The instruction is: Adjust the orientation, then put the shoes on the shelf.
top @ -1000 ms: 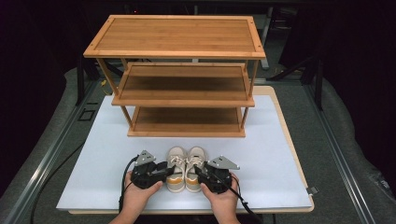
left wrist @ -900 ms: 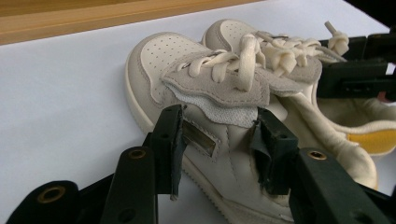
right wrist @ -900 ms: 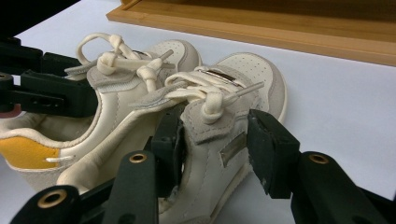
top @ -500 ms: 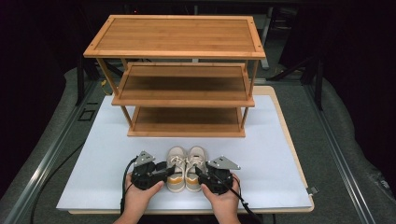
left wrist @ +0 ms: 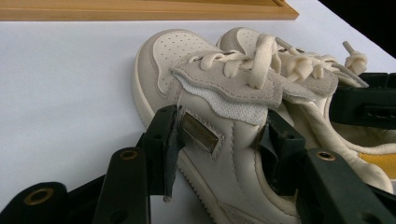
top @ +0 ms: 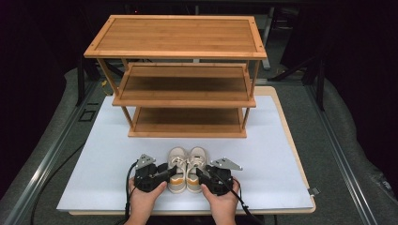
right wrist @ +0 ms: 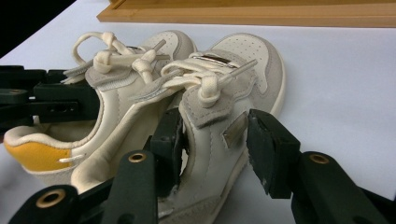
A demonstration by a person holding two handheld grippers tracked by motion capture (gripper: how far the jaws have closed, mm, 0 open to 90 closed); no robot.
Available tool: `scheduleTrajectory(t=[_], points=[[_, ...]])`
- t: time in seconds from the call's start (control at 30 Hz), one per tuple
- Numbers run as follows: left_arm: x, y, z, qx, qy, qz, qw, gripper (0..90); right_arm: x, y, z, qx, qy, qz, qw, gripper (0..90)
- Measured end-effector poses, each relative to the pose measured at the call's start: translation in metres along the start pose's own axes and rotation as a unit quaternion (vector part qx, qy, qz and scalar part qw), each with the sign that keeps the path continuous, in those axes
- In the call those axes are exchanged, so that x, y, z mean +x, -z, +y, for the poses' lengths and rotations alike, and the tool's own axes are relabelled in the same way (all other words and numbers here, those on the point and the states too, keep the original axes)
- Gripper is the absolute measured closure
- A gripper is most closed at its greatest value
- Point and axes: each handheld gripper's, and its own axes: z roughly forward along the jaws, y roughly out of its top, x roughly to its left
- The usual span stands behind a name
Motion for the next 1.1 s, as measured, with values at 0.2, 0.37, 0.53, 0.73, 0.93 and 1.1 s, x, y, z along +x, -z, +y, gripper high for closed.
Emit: scheduleTrajectory(t=[0.2,0.37,0.53,0.73,0.93,1.1], points=[[-0.0008,0.0000,-0.0008,-0.003,0.003,0.003,1.0000,54.1,0.0002,-0.0019,-0.0018,-0.008,-0.007,-0.004,0.9999,56.3],[-0.0001,0.0001,-0.0004,-0.002,0.006,0.002,1.0000,54.7,-0.0003,-0.0016,-0.0050,-0.019,-0.021,-0.001,0.9996,56.9],[0.0000,0.0001,-0.0015,-0.006,0.004,0.001,1.0000,54.9,0.0002,-0.0019,-0.0066,-0.028,-0.031,-0.002,0.9991,57.5],[-0.0013,-0.0002,-0.0037,-0.016,0.008,0.007,0.9998,54.8,0.0011,-0.0013,-0.0074,-0.027,-0.023,-0.003,0.9993,57.5],[-0.0023,-0.0002,-0.0066,-0.028,0.015,0.011,0.9994,55.2,0.0013,-0.0019,-0.0083,-0.034,-0.017,-0.003,0.9993,57.4],[-0.0038,-0.0004,-0.0063,-0.027,0.012,0.016,0.9994,56.2,0.0016,-0.0015,-0.0088,-0.035,-0.018,-0.004,0.9992,58.7]])
